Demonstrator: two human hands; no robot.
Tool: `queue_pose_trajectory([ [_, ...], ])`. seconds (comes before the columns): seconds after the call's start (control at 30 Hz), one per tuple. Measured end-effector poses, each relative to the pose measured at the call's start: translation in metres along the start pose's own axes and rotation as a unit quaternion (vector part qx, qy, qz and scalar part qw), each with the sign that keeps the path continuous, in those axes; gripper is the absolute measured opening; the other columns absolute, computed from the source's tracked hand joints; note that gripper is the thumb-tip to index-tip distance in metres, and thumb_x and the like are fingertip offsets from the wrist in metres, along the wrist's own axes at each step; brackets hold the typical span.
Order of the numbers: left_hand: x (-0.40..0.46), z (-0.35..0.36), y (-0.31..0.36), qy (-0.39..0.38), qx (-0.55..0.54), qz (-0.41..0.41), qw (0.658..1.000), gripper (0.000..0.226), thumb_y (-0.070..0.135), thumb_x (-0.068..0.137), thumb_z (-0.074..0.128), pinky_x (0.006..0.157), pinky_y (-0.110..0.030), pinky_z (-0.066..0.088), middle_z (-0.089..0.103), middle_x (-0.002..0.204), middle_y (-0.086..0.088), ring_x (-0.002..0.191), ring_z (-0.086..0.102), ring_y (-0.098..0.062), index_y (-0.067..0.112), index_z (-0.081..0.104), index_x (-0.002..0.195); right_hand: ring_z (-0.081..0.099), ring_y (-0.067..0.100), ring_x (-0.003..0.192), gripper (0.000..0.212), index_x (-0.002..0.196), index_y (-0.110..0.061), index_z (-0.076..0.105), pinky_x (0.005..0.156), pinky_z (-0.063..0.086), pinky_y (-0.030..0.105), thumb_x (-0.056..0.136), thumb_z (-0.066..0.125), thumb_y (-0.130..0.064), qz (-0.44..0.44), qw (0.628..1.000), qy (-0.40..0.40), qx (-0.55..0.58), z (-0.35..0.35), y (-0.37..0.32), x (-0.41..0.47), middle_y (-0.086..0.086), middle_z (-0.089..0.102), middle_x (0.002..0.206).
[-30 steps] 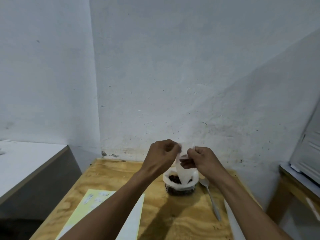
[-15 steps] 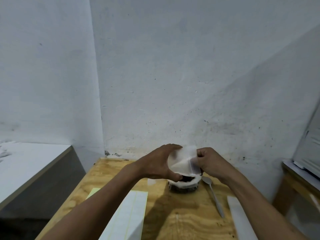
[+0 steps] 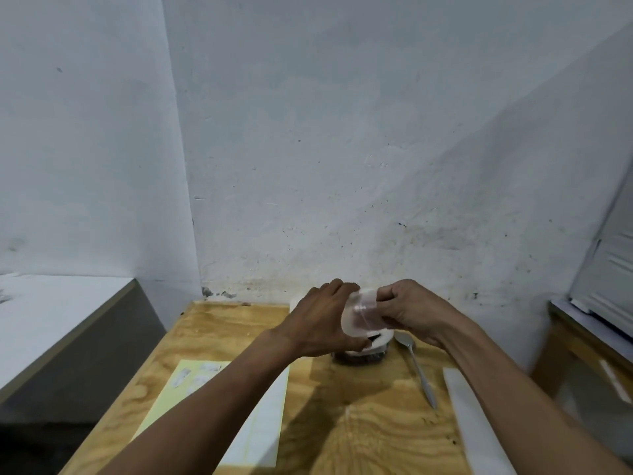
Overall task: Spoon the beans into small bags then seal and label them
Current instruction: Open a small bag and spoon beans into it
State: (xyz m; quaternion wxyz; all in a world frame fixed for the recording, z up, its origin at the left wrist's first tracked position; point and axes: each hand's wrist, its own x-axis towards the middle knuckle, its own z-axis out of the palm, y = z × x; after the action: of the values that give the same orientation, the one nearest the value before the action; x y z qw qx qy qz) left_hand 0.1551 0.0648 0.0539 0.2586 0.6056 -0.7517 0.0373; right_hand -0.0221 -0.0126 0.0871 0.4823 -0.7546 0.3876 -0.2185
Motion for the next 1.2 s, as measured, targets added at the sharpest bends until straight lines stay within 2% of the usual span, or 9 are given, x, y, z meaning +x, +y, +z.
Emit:
queue_pose_trajectory([
  [0.13,0.005,0.007,-0.004,0.021,-0.014,-0.038,0.999,0.081,0.062,0.077,0.077,0.08,-0.026,0.037,0.059,0.13,0.002,0.108,0.057,-0.018,0.018,0.049,0.138,0.07,0.017,0.07,0.013,0.081,0.0,0.078,0.071,0.058,0.026,0.086,0.074,-0.01,-0.03,0.998,0.047,-0.011,-0.002,-0.006,-0.001,0.013,0.072,0.071],
  [0.2,0.007,0.01,-0.006,0.013,-0.021,-0.074,0.997,0.084,0.067,0.075,0.076,0.079,-0.027,0.039,0.058,0.129,0.003,0.108,0.057,-0.017,0.02,0.049,0.138,0.075,0.017,0.073,0.008,0.084,-0.006,0.08,0.073,0.06,0.028,0.087,0.074,-0.011,-0.032,0.994,0.103,0.009,-0.009,-0.002,-0.001,0.006,0.078,0.079],
  [0.33,0.003,0.015,-0.013,0.003,-0.042,-0.116,0.992,0.094,0.073,0.07,0.075,0.085,-0.029,0.044,0.056,0.134,0.004,0.115,0.056,-0.017,0.02,0.046,0.143,0.074,0.022,0.066,0.015,0.082,-0.006,0.079,0.065,0.062,0.035,0.082,0.075,-0.02,0.056,0.966,0.19,-0.165,-0.029,0.04,0.002,0.009,0.077,0.078],
  [0.5,0.003,0.023,-0.014,-0.018,-0.04,-0.136,0.99,0.098,0.072,0.07,0.076,0.092,-0.033,0.046,0.056,0.137,0.001,0.118,0.055,-0.019,0.018,0.045,0.145,0.061,0.024,0.056,0.046,0.057,-0.015,0.053,0.055,0.042,0.026,0.076,0.079,-0.049,0.204,0.92,0.138,-0.306,-0.018,0.092,-0.003,0.003,0.058,0.058],
  [0.67,0.004,0.026,-0.019,-0.036,-0.036,-0.153,0.987,0.097,0.068,0.072,0.077,0.1,-0.037,0.044,0.054,0.14,-0.002,0.123,0.054,-0.021,0.015,0.043,0.146,0.046,0.018,0.05,0.04,0.059,-0.017,0.043,0.047,0.031,0.022,0.081,0.072,-0.032,0.211,0.9,0.145,-0.353,-0.008,0.104,-0.004,0.0,0.047,0.059],
  [0.77,0.002,0.02,-0.031,-0.04,-0.047,-0.178,0.982,0.099,0.067,0.071,0.079,0.1,-0.036,0.045,0.053,0.142,-0.002,0.125,0.052,-0.022,0.015,0.042,0.148,0.054,0.021,0.051,0.048,0.055,-0.014,0.05,0.049,0.034,0.024,0.087,0.068,-0.045,0.195,0.899,0.208,-0.332,-0.02,0.093,-0.004,0.002,0.053,0.056],
  [0.97,-0.007,0.014,-0.055,-0.047,-0.062,-0.223,0.972,0.103,0.064,0.068,0.082,0.099,-0.036,0.047,0.053,0.144,-0.005,0.125,0.053,-0.023,0.014,0.042,0.148,0.069,0.022,0.054,0.023,0.066,-0.006,0.077,0.06,0.056,0.03,0.075,0.084,-0.026,0.094,0.938,0.31,-0.127,-0.062,0.038,-0.011,0.008,0.072,0.057],
  [1.07,-0.01,0.019,-0.057,-0.063,-0.064,-0.225,0.97,0.102,0.06,0.069,0.085,0.1,-0.038,0.047,0.052,0.143,-0.006,0.125,0.052,-0.024,0.013,0.041,0.148,0.069,0.019,0.053,0.019,0.078,0.003,0.077,0.053,0.055,0.026,0.08,0.082,-0.015,0.052,0.957,0.284,0.027,-0.065,0.024,-0.009,0.015,0.076,0.07],
  [1.2,-0.013,0.029,-0.056,-0.068,-0.055,-0.221,0.971,0.097,0.054,0.069,0.086,0.096,-0.039,0.049,0.054,0.138,-0.006,0.118,0.055,-0.024,0.014,0.043,0.146,0.075,0.026,0.065,0.019,0.086,0.008,0.075,0.065,0.06,0.028,0.087,0.076,-0.011,0.034,0.967,0.218,0.125,-0.05,0.025,0.0,0.022,0.076,0.079],
])
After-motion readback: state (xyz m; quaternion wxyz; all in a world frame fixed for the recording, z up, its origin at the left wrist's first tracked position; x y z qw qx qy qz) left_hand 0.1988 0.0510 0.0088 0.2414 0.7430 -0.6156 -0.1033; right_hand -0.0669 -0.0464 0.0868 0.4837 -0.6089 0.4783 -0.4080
